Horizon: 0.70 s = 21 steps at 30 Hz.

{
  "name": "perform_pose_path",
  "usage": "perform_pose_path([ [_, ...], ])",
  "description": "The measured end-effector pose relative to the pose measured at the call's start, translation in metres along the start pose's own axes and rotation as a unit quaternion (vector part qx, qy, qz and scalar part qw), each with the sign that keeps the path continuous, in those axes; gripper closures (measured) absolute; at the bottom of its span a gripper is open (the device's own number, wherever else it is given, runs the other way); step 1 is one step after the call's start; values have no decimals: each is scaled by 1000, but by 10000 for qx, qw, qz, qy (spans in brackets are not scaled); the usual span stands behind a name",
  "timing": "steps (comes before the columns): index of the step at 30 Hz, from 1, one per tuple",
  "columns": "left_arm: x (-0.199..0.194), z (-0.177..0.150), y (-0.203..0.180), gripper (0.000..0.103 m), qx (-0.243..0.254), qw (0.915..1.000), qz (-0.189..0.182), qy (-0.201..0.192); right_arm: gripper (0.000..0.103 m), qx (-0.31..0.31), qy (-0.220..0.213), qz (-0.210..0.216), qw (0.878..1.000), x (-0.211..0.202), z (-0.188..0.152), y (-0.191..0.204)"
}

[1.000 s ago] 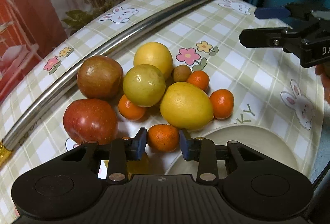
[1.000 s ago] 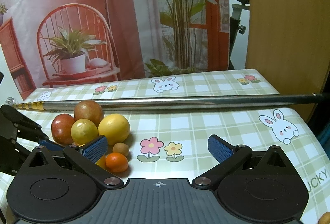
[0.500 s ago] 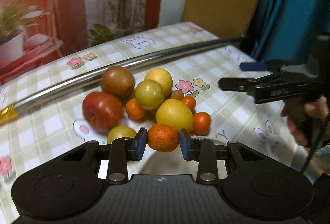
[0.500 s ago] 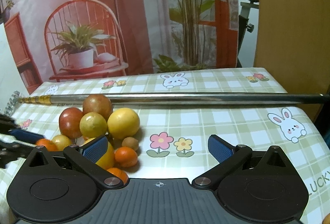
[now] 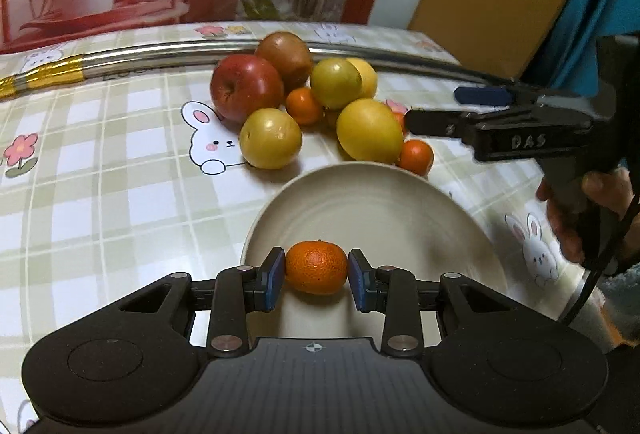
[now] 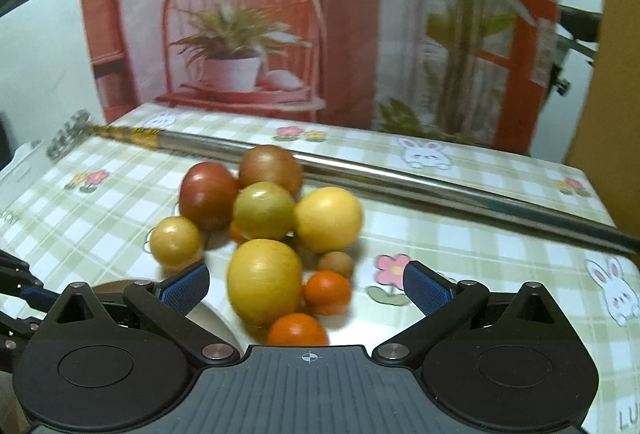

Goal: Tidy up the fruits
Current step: 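Carry the tangerine with the left tool over the white plate, then open the left tool to drop the tangerine while the right tool grasps the grapefruit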

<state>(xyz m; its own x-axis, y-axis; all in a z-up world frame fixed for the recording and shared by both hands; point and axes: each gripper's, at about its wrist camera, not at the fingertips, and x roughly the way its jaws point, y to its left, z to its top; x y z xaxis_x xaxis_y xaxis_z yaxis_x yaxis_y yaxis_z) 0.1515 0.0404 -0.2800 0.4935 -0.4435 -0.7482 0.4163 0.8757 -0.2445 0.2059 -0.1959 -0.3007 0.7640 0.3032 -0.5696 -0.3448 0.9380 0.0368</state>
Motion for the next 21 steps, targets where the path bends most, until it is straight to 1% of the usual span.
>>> perform_pose_path([
  [3,-3,-2,0,67,-86,9999,70,-62,2,-44,12,100,9999,7,3,6],
  [6,-7,-6,-7,66,42,9994,328,-121,9,-44,40,277,9996,13,6,7],
  [8,-9,-8,-8,66,74,9987,488,-149,19,-61,86,416,9991,17,6,9],
  [9,-10,-8,-7,66,51,9984,534,-159,22,-69,114,462,9988,19,6,10],
  [11,-10,-7,-3,66,-15,9985,523,-166,32,-86,170,515,9985,24,6,12],
  [14,-10,-7,-2,66,10,9975,683,-198,41,-78,224,583,9980,30,6,13],
  [17,-10,-5,0,66,-72,9972,717,-220,44,-47,293,566,9980,37,6,14],
  [21,-10,-4,5,66,-163,9962,818,-258,45,-107,317,504,9982,42,5,16],
])
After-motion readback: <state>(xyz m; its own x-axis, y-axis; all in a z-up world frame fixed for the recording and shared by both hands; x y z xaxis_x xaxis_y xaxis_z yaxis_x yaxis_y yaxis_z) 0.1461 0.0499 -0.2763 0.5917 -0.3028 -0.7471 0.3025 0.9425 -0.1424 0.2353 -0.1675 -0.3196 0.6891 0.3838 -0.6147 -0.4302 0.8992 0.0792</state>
